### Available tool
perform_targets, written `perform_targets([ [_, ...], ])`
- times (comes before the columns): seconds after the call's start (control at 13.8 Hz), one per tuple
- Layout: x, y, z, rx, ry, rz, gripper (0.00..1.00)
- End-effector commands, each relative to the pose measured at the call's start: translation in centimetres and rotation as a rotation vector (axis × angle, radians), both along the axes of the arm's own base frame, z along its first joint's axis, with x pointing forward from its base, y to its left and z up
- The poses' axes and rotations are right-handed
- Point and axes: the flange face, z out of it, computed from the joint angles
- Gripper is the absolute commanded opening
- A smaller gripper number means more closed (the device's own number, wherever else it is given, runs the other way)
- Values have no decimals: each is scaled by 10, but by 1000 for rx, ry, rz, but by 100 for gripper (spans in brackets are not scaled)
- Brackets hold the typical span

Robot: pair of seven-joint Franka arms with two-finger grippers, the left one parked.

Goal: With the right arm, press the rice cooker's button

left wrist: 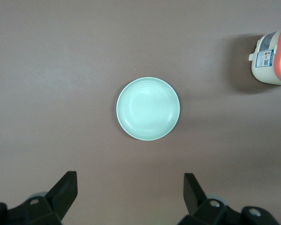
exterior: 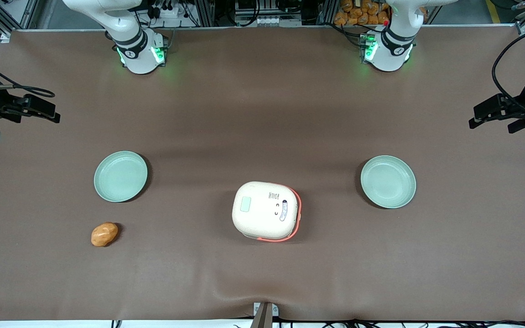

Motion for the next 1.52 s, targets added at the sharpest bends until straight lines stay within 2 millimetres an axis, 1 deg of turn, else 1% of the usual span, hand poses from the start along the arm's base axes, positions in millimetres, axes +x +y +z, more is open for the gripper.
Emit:
perform_targets([
  [0.0,-7,0,5,18,-3,5,100],
  [0.51,-5,1,2,20,-3,11,100],
  [0.65,-5,3,1,21,3,19,100],
  [0.73,-5,9,1,25,2,28,100],
  [0.94,-4,35,3,101,0,54,100],
  [1.09,1,66,0,99,-6,102,100],
  [1.23,13,98,-6,102,-55,143,100],
  [1.31,18,116,-12,107,-75,166,100],
  [1.45,24,164,-28,107,-99,203,100],
])
